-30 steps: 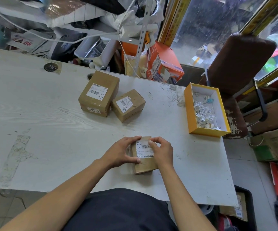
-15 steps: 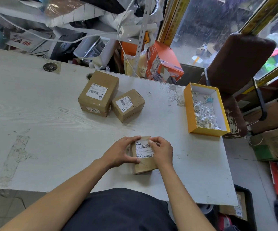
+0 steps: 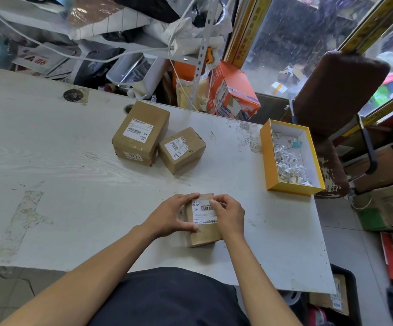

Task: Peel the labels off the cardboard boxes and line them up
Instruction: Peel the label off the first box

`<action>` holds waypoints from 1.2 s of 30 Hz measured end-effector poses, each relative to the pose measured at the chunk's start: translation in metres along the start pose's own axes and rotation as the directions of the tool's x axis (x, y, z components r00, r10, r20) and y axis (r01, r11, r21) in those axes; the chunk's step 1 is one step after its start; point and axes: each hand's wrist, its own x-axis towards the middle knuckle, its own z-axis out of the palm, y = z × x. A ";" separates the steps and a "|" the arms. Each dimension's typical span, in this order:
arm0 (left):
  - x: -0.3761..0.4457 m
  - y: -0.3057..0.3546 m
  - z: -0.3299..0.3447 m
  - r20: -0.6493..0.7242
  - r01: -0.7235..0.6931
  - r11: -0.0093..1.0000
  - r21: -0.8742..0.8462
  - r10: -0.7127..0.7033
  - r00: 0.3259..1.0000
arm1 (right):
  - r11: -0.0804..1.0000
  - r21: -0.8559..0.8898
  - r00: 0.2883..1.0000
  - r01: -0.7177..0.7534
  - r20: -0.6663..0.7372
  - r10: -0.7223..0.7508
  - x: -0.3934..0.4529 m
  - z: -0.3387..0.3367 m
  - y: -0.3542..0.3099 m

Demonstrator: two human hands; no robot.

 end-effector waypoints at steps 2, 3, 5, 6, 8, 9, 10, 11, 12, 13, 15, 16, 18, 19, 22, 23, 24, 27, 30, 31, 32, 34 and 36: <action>0.000 0.000 0.000 0.002 -0.002 1.000 0.004 0.002 1.000 | 1.000 -0.003 1.000 -0.004 0.000 0.004 -0.001 0.000 -0.001; 0.000 0.000 0.000 0.003 -0.003 1.000 0.005 0.003 1.000 | 1.000 -0.003 1.000 -0.008 -0.001 0.007 -0.001 0.000 -0.002; 0.000 0.000 0.000 0.004 -0.003 1.000 0.003 0.003 1.000 | 1.000 -0.002 1.000 -0.012 -0.004 0.012 -0.002 0.000 -0.003; 0.000 -0.001 0.000 0.003 -0.002 1.000 0.002 0.002 1.000 | 1.000 0.000 1.000 -0.013 -0.006 0.013 -0.002 0.000 -0.003; 0.000 0.000 0.000 0.004 -0.004 1.000 0.003 0.004 1.000 | 1.000 0.000 1.000 -0.015 -0.008 0.015 -0.002 -0.001 -0.003; 0.000 0.000 0.000 0.003 -0.005 1.000 0.005 0.005 1.000 | 1.000 0.001 1.000 -0.015 -0.008 0.015 -0.002 -0.001 -0.003; 0.000 0.000 0.000 0.001 -0.006 1.000 0.004 0.006 1.000 | 1.000 0.004 1.000 -0.014 -0.007 0.014 -0.002 -0.002 -0.003; 0.000 0.000 0.000 0.000 -0.005 1.000 0.003 0.005 1.000 | 1.000 0.006 1.000 -0.011 -0.006 0.011 -0.002 -0.002 -0.003; 0.000 0.000 0.000 -0.001 -0.004 1.000 0.001 0.004 1.000 | 1.000 0.007 1.000 -0.011 -0.006 0.011 -0.002 -0.001 -0.003; 0.000 0.000 0.000 0.000 -0.003 1.000 -0.001 0.003 1.000 | 1.000 0.007 1.000 -0.011 -0.006 0.011 -0.002 -0.001 -0.003; 0.000 0.000 0.001 0.001 -0.002 1.000 -0.002 0.002 1.000 | 1.000 0.008 1.000 -0.014 -0.005 0.015 -0.001 -0.001 -0.002; 0.000 0.000 0.001 0.002 -0.002 1.000 -0.002 0.002 1.000 | 1.000 0.006 1.000 -0.015 -0.004 0.016 -0.001 -0.001 -0.002; 0.000 -0.001 0.001 0.002 -0.001 1.000 0.000 0.001 1.000 | 1.000 -0.001 1.000 -0.011 -0.001 0.011 -0.001 -0.001 -0.002; 0.000 -0.001 0.000 0.002 -0.001 1.000 0.002 0.001 1.000 | 1.000 -0.004 1.000 -0.008 0.000 0.008 -0.002 -0.001 -0.002; 0.000 -0.001 0.000 0.004 0.001 1.000 0.003 -0.001 1.000 | 1.000 -0.007 1.000 0.000 -0.001 0.000 -0.002 -0.001 -0.003; 0.000 -0.001 0.000 0.005 0.001 1.000 0.003 -0.001 1.000 | 1.000 -0.008 1.000 0.002 -0.001 -0.002 -0.002 -0.002 -0.003; 0.000 -0.001 0.000 0.005 0.001 1.000 0.004 -0.001 1.000 | 1.000 -0.008 1.000 0.002 -0.001 -0.002 -0.002 -0.001 -0.003; -0.001 -0.001 0.000 0.002 0.000 1.000 0.004 0.000 1.000 | 1.000 -0.008 1.000 0.003 -0.005 -0.003 -0.002 -0.002 -0.004; -0.001 -0.001 0.000 0.002 -0.001 1.000 0.004 0.001 1.000 | 1.000 -0.015 1.000 0.002 -0.006 -0.003 -0.003 -0.002 -0.005; -0.001 -0.001 0.000 0.001 -0.001 1.000 0.004 0.001 1.000 | 1.000 -0.015 1.000 0.000 -0.005 -0.001 -0.003 -0.002 -0.005; -0.001 -0.001 0.000 -0.001 -0.001 1.000 0.005 0.001 1.000 | 1.000 -0.015 1.000 -0.003 -0.004 0.003 -0.003 -0.002 -0.005; 0.000 0.000 0.000 -0.003 -0.003 1.000 0.007 0.003 1.000 | 1.000 -0.018 1.000 -0.009 -0.002 0.009 -0.003 -0.003 -0.006; -0.001 0.000 0.000 -0.001 -0.001 1.000 0.006 0.001 1.000 | 1.000 -0.024 1.000 -0.011 0.000 0.011 -0.003 -0.003 -0.006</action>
